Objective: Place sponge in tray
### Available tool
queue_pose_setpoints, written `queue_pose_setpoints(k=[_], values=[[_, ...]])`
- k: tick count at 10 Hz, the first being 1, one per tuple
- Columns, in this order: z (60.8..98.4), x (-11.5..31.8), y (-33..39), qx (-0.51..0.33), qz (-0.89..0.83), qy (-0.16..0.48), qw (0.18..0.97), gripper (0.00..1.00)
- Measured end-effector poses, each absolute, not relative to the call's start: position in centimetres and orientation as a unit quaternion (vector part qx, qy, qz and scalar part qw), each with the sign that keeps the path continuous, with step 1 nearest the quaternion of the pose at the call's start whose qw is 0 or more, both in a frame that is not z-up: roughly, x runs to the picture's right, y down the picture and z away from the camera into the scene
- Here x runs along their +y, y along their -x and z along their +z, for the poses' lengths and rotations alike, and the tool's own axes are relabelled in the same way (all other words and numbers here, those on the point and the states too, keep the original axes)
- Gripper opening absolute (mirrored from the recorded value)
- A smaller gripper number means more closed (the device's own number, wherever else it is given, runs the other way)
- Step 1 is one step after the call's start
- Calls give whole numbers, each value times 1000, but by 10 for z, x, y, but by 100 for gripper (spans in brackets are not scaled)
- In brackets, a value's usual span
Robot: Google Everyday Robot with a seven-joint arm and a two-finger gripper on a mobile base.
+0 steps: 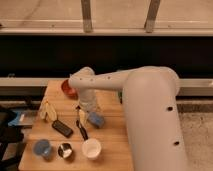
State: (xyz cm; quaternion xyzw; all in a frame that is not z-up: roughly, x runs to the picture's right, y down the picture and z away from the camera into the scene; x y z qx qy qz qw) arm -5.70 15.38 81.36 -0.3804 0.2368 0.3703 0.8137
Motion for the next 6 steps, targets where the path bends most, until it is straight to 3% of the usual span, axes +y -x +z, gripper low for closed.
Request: queue_pose_setpoints(k=[6], values=[[843, 168, 48, 248, 382, 397, 797, 78]])
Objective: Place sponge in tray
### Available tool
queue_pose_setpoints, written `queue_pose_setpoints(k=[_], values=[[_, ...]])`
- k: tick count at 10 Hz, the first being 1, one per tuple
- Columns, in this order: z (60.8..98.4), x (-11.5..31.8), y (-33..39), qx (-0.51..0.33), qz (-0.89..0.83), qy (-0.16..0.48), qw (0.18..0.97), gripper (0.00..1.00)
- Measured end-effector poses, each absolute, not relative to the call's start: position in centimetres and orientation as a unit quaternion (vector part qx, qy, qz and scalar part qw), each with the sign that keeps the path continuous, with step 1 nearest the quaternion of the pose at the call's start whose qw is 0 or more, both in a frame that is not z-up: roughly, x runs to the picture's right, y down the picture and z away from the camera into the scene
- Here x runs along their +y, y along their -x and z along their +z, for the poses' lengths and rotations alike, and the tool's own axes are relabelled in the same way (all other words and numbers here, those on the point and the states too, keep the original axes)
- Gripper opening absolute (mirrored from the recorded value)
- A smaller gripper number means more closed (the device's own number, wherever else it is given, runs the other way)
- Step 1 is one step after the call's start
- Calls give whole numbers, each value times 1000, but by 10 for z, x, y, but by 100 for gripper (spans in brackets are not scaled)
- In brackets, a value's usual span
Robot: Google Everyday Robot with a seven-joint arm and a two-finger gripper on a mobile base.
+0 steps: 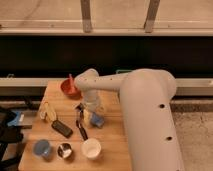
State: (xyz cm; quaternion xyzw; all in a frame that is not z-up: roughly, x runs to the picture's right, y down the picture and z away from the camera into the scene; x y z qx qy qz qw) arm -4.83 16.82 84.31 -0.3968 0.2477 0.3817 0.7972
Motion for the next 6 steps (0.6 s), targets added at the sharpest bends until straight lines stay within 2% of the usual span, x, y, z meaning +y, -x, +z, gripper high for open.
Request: queue_pose_setpoints(k=[2, 3, 6], values=[[850, 177, 54, 250, 377, 407, 794, 77], [852, 180, 53, 250, 376, 409, 793, 73], [854, 184, 57, 247, 370, 412, 795, 44]])
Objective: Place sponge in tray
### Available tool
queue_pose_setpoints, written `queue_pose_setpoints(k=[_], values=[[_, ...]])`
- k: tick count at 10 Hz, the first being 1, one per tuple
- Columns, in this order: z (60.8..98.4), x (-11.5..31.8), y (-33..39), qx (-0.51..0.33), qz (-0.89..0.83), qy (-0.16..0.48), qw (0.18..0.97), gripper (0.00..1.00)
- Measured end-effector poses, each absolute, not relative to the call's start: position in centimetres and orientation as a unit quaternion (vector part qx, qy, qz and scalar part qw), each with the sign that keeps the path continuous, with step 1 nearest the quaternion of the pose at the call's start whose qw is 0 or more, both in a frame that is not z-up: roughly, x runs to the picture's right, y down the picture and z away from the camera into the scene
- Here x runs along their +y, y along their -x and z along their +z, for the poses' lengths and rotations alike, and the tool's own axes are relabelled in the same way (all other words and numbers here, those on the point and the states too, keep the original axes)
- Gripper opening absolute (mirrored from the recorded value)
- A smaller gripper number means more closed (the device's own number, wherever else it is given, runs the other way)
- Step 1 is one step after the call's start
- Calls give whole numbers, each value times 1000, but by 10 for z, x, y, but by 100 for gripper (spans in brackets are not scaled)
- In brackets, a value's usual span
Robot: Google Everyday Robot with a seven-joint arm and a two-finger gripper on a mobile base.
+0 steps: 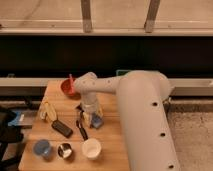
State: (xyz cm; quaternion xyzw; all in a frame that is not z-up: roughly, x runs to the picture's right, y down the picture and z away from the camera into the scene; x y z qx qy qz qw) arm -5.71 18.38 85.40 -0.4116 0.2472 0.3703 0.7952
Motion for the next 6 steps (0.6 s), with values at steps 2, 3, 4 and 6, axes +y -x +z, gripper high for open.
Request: queue_pose_setpoints(k=[2, 3, 4, 6], values=[[854, 186, 57, 248, 368, 411, 797, 24], [854, 186, 57, 248, 366, 409, 798, 14], [851, 183, 59, 243, 368, 407, 800, 4], [835, 168, 60, 229, 377, 399, 804, 0]])
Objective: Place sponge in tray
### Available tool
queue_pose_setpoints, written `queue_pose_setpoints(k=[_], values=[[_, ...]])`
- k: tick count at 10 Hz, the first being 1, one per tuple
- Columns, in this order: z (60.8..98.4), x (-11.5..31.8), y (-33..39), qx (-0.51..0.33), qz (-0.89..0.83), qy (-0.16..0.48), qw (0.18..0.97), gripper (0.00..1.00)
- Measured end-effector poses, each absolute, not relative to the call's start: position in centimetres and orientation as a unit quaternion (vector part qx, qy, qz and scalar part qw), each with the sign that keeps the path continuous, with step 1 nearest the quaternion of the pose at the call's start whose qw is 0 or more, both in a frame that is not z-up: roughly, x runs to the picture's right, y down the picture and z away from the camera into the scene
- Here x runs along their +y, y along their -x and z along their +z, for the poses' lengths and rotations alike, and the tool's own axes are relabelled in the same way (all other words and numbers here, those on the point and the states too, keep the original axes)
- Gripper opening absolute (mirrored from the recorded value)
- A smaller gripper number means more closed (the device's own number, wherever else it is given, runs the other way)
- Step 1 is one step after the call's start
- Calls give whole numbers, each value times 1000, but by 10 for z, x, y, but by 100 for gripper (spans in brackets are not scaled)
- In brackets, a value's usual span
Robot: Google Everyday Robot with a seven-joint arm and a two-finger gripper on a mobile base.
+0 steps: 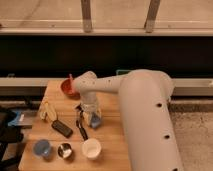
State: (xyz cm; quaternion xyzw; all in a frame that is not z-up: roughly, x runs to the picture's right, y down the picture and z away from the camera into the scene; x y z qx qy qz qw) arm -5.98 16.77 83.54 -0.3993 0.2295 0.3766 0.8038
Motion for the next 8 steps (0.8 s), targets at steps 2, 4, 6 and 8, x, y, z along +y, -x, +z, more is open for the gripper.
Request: queue_pose_setpoints(k=[2, 4, 6, 8], values=[[805, 139, 70, 205, 380, 385, 815, 0], [774, 104, 74, 185, 390, 362, 827, 0], [744, 54, 73, 166, 411, 328, 834, 0], [737, 6, 50, 164, 444, 302, 827, 0]])
